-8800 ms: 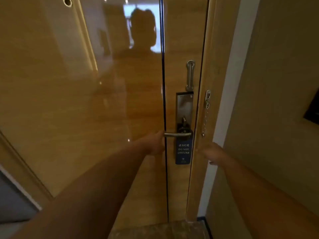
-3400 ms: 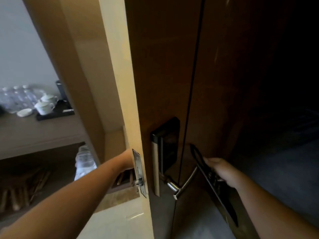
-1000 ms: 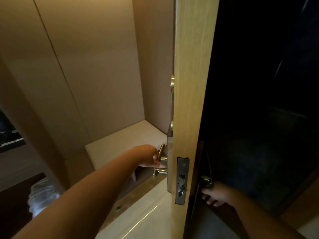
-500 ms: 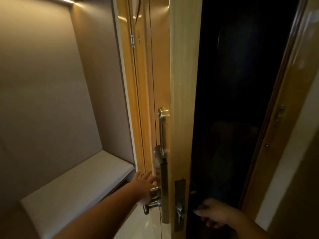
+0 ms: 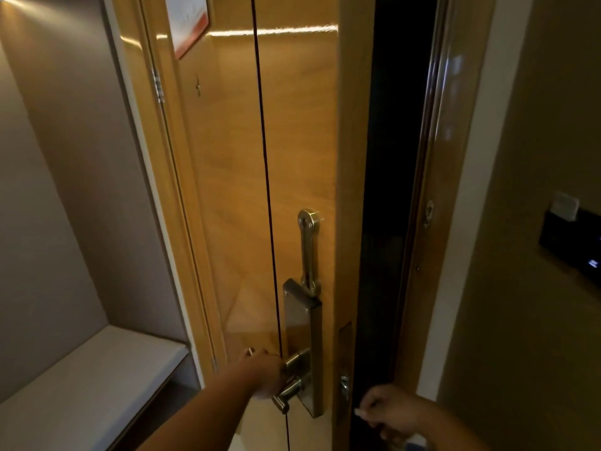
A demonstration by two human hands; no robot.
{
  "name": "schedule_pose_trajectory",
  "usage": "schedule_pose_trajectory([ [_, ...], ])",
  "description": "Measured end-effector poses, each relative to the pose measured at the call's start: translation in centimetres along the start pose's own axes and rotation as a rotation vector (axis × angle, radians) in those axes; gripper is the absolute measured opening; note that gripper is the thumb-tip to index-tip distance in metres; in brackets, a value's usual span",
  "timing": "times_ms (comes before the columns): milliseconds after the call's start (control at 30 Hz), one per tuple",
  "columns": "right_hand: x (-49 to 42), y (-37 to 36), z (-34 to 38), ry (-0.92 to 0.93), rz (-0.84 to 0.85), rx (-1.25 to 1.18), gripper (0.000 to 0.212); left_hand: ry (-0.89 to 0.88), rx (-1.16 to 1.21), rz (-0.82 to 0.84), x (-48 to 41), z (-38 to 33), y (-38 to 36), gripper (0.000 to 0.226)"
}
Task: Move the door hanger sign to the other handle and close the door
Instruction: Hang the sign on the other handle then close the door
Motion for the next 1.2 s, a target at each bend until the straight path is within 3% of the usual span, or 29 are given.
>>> schedule_pose_trajectory([
  [233,0.3,2.4,0.5,0.055,-0.018,-0.05,0.03,-0.063,0.23,0.077,-4.3,-2.2,0.3,0.029],
  [433,-0.3,5.7,0.9,0.086,-0.057,-0.023,0.015,-0.12,0.208,0.076,-7.7,-4.7,1.2,0.031],
  [567,-1.1,8.5,0.9,0.087,-0.076,-0.007,0.016,-0.099,0.072,0.043,-10.5,-5.8,1.4,0.028],
  [700,-2.4,11.5,0.7,0.047,-0.038,-0.006,0.019,-0.116,0.02,0.065,-13.4,-7.4,1.9,0.039],
  [967,-5.0,16.2,0.1,0.038,-0.038,0.002,0.024,-0.117,0.109,-0.071,-18.8,-10.7,3.3,0.05],
  [1133,-6.0,18.3,-0.4,0.097,-0.154,-0.07,0.026,-0.18,0.004,-0.297,-21.8,-13.3,5.5,0.045],
  [1200,-6.7,18.3,-0.8,0.095,-0.176,-0.086,0.028,-0.197,-0.003,-0.312,-22.9,-14.4,6.5,0.04],
])
Point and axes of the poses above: each hand's wrist, its own x-axis away from the middle knuckle, its own y-axis out of the back of the hand, z = x × y, the point moved 2 cm from there along -x, towards the middle knuckle, and after that the axes turned 6 degrees about -x, right-handed, at the moved point
